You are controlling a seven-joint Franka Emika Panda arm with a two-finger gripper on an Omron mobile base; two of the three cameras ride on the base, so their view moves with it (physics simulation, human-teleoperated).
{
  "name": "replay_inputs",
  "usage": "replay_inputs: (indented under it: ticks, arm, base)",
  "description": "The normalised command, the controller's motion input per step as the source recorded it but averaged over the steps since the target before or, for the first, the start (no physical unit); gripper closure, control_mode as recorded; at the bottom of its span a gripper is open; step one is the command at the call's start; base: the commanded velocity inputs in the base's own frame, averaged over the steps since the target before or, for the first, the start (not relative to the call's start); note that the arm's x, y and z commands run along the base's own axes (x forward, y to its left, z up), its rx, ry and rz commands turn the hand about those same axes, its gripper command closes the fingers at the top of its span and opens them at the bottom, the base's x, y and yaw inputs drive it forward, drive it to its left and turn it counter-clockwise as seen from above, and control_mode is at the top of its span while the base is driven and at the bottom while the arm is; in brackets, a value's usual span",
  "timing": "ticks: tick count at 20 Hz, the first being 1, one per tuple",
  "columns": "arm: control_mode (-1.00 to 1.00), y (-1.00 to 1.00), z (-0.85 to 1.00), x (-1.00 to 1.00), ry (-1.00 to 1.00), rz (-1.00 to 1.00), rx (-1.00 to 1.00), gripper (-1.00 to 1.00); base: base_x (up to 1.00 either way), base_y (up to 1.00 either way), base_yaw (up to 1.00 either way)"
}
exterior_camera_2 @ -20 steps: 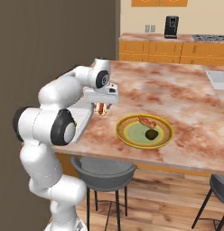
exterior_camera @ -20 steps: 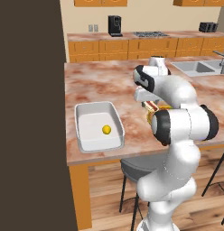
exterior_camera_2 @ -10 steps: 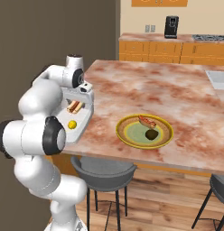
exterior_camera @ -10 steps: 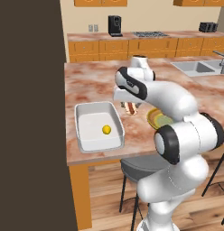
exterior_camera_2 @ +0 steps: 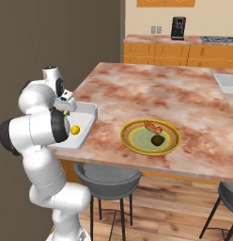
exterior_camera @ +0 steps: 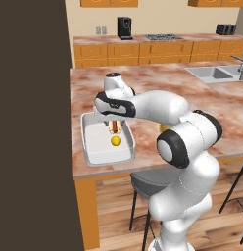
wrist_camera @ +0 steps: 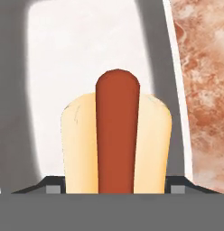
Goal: Place one cooked food and one vegetable from the large plate to each tupperware container.
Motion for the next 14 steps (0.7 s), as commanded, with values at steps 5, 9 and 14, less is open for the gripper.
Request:
replay_inputs:
  ticks: [5, 9, 14]
  arm:
    - [-1.0, 0.15, -0.33, 0.27, 0.02, -0.01, 0.0, 1.0]
    - [-1.0, 0.09, -0.49, 0.35, 0.0, 0.0, 0.0, 1.0]
    - [-1.0, 0.13, -0.47, 0.29, 0.01, 0.0, 0.0, 1.0]
  base:
    - [0.0, 0.0, 0.0]
    - [0.0, 0.0, 0.0]
    - [0.0, 0.0, 0.0]
